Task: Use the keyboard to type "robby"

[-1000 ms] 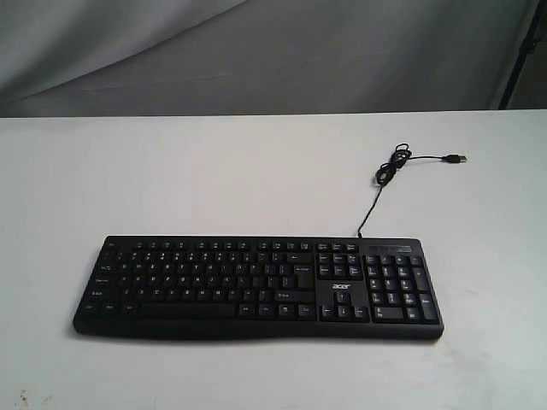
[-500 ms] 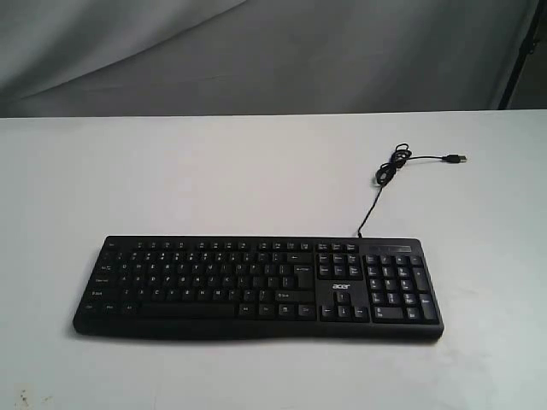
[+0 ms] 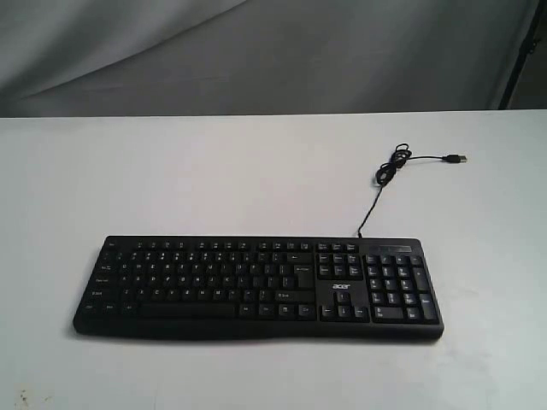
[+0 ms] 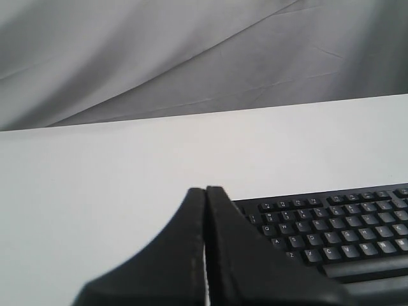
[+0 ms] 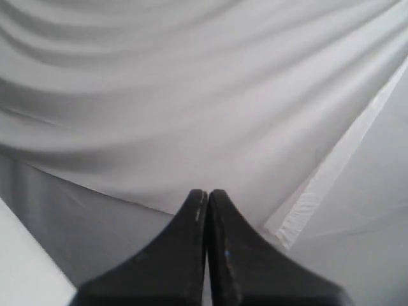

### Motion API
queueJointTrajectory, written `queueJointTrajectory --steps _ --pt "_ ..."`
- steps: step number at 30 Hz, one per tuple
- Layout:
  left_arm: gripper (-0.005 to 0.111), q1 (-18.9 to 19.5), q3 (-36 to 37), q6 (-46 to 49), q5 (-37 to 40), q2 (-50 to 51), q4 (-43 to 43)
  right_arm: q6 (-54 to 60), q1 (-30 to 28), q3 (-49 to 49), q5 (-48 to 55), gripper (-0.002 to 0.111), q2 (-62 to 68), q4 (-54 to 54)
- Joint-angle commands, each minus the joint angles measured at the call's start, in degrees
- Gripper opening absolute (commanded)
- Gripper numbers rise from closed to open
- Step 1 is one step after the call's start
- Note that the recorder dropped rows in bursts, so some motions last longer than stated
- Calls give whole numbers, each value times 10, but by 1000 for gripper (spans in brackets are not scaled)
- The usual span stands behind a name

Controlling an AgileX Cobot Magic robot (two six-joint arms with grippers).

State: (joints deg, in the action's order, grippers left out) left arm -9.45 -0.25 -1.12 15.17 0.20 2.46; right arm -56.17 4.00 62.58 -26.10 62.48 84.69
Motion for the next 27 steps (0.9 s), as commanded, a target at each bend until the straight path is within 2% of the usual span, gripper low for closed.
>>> queueJointTrajectory --steps 1,2,4,5,6,8,10,13,15,19,21,27 --pt "0 -4 2 -2 -3 -2 3 40 10 64 218 0 -1 26" --pt "0 -4 2 -2 -3 -2 3 73 23 83 344 0 5 62" --pt "0 -4 2 -2 -3 -2 3 208 57 118 625 0 40 102" --pt "0 -4 2 -2 -3 -2 3 288 82 159 757 0 72 39" --pt "0 -4 2 -2 -3 -2 3 337 94 192 782 0 89 -48" --pt "0 -4 2 -2 -3 -2 3 506 80 288 759 0 121 -417" --pt "0 -4 2 -2 -3 -2 3 731 63 356 772 0 157 -770" --pt "0 -4 2 -2 -3 -2 3 970 63 409 864 0 218 -1090" --pt "0 -4 2 -2 -3 -2 3 1044 83 415 911 0 249 -1158" --pt "0 -4 2 -2 -3 -2 3 1053 156 388 924 0 305 -1059" --pt "0 -4 2 -2 -3 -2 3 1077 184 364 917 0 329 -1044" --pt "0 -4 2 -2 -3 -2 3 1260 212 266 853 0 346 -1201"
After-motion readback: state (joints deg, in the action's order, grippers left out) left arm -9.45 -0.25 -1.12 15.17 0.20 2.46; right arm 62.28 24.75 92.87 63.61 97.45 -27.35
